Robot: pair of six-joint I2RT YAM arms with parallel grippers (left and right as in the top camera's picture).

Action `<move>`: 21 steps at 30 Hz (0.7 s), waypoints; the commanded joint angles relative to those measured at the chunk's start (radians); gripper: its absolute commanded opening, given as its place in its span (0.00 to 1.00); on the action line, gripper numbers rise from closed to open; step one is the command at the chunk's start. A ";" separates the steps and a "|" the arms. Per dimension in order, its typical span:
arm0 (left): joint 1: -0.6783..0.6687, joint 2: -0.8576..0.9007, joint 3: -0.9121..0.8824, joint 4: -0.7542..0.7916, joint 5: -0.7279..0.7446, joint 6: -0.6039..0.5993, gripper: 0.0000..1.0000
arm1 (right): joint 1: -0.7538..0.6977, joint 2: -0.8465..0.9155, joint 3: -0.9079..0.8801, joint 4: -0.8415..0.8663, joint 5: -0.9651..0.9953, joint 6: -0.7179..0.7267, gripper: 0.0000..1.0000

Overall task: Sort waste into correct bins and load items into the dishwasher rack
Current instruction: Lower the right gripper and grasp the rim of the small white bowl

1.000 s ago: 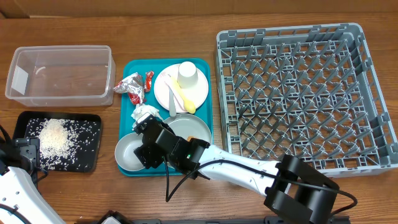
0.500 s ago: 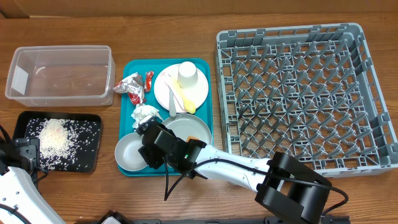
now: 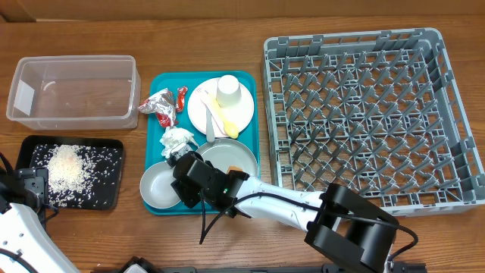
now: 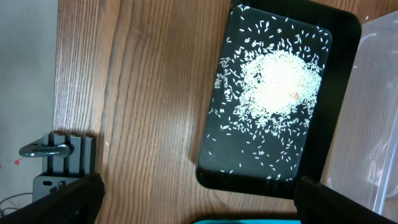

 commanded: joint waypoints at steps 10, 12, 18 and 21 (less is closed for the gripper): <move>0.004 0.002 0.021 0.000 0.001 -0.013 1.00 | -0.008 0.018 0.014 0.014 -0.007 0.009 0.27; 0.004 0.002 0.021 0.000 0.001 -0.013 1.00 | -0.008 0.018 0.015 0.014 -0.007 0.009 0.24; 0.004 0.002 0.021 0.000 0.001 -0.013 1.00 | -0.008 0.018 0.016 0.014 -0.007 0.010 0.15; 0.004 0.002 0.021 0.000 0.001 -0.013 1.00 | -0.008 0.018 0.020 0.012 -0.007 0.013 0.12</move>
